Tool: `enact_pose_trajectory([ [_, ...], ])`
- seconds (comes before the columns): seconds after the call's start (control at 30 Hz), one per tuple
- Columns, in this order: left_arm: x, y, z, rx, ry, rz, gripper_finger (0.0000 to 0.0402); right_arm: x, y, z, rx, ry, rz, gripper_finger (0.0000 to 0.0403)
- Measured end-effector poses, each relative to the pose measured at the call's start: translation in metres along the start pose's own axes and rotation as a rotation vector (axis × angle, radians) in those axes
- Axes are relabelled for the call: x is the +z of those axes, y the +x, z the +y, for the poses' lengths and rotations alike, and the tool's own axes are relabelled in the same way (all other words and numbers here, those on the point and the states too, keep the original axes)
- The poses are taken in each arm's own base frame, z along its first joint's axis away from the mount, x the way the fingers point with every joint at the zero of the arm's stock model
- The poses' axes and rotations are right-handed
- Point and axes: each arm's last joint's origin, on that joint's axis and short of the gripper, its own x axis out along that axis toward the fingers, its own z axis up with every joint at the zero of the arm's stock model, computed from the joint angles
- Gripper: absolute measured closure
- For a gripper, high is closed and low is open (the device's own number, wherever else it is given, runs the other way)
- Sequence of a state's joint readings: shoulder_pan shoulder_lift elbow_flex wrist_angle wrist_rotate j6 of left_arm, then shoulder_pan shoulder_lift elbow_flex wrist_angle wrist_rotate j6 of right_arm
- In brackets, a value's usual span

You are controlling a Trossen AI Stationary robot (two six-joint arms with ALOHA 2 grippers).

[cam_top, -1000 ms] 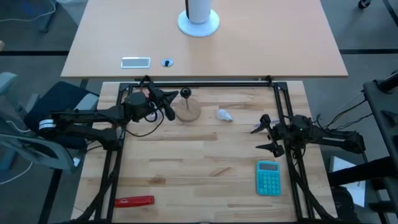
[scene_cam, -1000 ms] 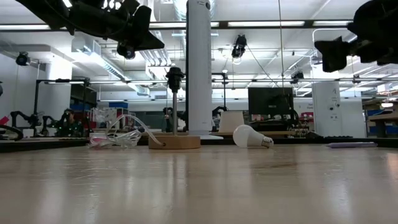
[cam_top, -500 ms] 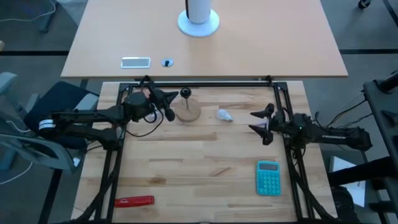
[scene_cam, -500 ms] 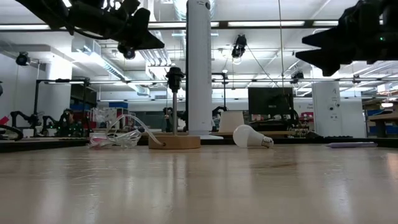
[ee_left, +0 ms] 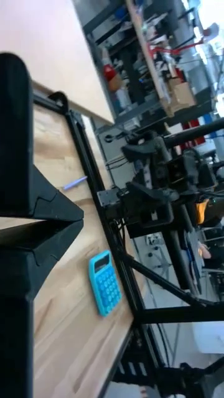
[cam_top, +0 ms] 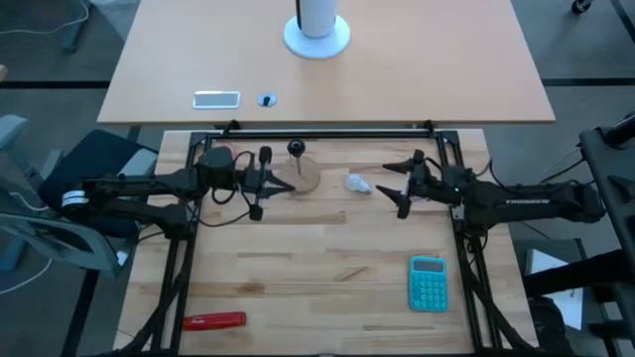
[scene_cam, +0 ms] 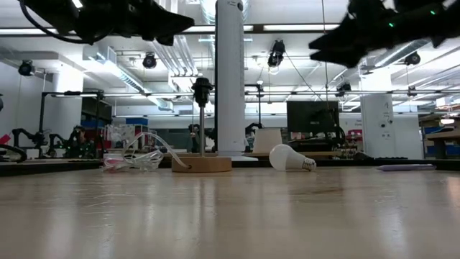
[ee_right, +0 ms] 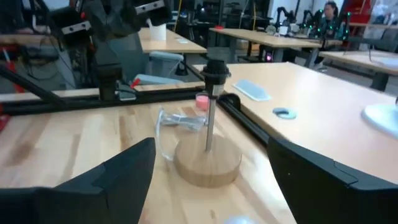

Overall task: Screw lightbulb
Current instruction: Insert the light bulb into the bulb socket

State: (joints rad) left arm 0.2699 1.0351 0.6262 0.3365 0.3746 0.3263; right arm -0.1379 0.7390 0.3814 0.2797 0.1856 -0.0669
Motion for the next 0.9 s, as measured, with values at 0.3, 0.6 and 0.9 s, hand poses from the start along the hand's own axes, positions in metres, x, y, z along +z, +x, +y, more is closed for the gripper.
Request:
enact_pose_trajectory([
  [0.3,0.000,0.000,0.000,-0.002,-0.101,0.002,0.0401,0.057,0.043,0.004,0.003,0.106,-0.033,0.0112],
  [0.6,-0.008,0.001,0.002,0.108,-0.184,0.092,0.0401,0.080,0.083,0.011,0.010,0.049,0.033,0.0098],
  [0.9,-0.031,-0.010,0.005,0.525,-0.250,0.414,0.0401,0.046,0.117,0.020,0.031,-0.101,0.191,0.0095],
])
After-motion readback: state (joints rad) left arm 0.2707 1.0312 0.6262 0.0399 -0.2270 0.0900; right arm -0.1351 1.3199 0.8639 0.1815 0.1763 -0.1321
